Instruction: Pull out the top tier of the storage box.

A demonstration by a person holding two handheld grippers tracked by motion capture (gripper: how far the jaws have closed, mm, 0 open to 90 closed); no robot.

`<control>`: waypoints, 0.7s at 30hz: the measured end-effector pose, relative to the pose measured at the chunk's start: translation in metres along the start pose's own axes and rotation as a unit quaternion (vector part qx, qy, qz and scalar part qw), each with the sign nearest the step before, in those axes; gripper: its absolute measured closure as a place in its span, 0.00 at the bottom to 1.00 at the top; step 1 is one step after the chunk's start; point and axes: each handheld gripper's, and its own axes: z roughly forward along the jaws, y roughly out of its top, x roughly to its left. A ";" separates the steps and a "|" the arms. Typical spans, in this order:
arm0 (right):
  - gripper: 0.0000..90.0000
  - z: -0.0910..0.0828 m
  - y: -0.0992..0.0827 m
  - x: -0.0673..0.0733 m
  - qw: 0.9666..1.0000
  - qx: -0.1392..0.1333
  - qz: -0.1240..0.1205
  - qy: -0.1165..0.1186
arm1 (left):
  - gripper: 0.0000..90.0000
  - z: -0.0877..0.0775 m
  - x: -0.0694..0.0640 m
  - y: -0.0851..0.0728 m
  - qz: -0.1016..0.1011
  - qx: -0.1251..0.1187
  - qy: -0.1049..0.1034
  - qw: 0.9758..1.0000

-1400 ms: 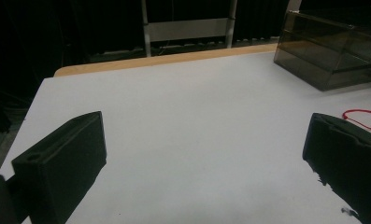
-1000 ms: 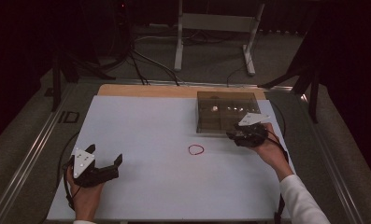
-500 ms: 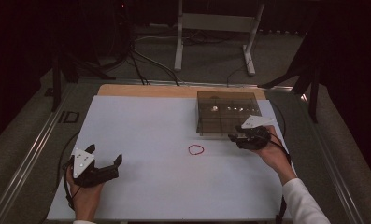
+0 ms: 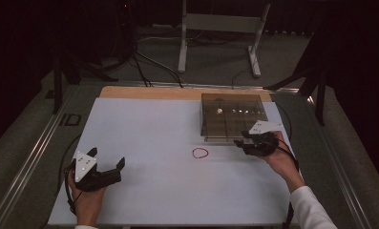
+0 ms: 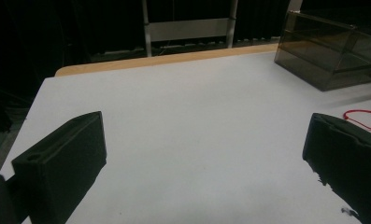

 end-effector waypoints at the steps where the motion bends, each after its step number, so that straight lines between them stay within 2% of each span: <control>1: 0.58 0.000 0.000 0.000 1.000 0.000 0.000 0.000 | 0.01 0.000 0.000 0.000 0.000 0.000 0.000 1.000; 16: 0.57 -0.003 -0.003 0.001 1.000 -0.004 0.004 0.003 | 0.01 0.000 0.000 0.000 0.001 0.001 0.000 1.000; 21: 0.51 -0.003 -0.005 0.001 1.000 -0.008 0.010 0.001 | 0.01 0.000 0.000 0.000 0.000 0.001 0.000 1.000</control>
